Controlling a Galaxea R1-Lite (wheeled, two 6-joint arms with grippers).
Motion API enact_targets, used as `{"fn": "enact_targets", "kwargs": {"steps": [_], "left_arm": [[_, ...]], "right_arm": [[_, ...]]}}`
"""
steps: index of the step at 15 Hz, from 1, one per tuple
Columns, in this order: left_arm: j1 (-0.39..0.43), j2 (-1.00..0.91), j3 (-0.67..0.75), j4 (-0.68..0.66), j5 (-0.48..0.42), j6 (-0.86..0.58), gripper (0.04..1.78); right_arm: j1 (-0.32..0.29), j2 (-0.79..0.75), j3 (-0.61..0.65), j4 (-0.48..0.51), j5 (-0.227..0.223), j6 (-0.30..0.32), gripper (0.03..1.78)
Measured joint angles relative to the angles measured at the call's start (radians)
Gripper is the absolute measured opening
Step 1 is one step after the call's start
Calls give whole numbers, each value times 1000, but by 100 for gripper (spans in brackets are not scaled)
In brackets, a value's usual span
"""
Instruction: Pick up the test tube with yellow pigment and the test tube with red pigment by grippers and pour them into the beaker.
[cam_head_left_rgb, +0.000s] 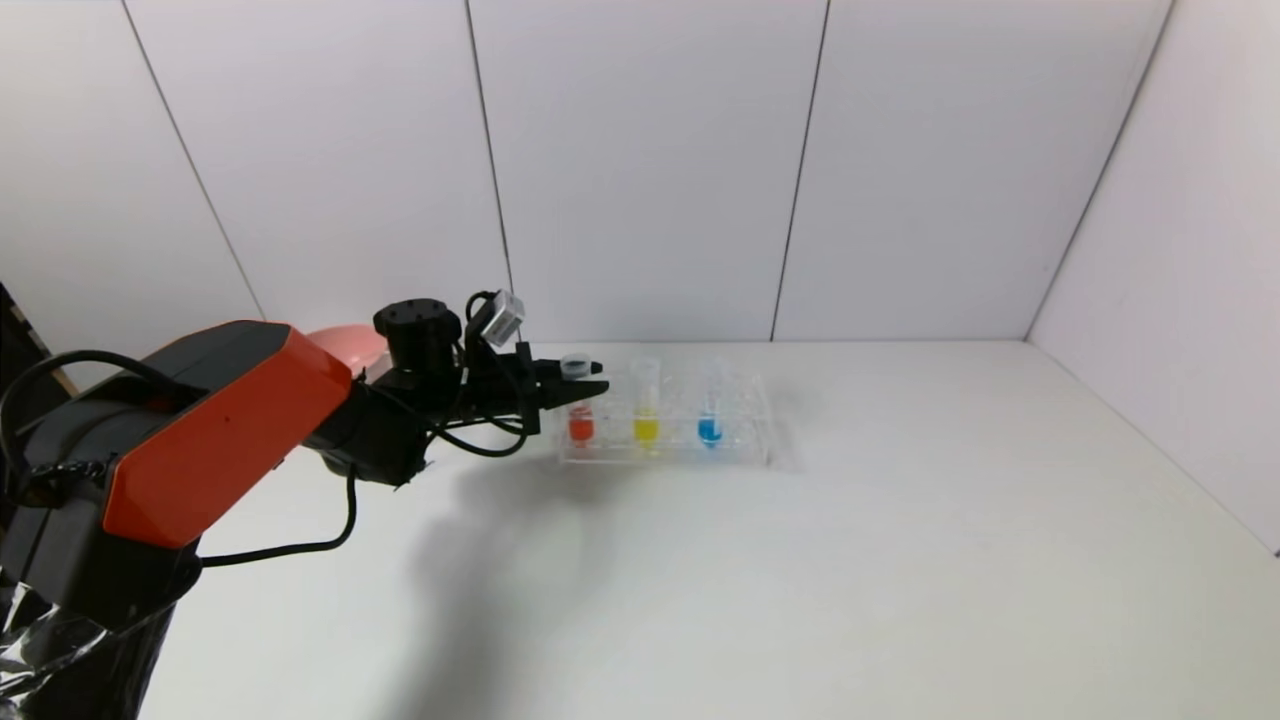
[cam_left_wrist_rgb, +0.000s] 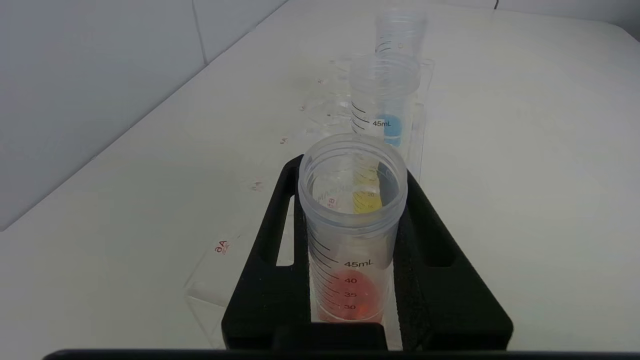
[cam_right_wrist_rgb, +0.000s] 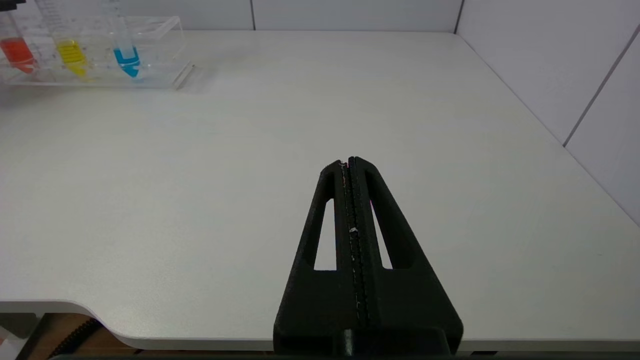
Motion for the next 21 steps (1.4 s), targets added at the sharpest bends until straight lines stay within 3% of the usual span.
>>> {"fn": "enact_targets", "kwargs": {"steps": [21], "left_arm": [[-6,-130,11,67,0,-1,47]], "right_arm": [[0,0,0,0,0,0,11]]}}
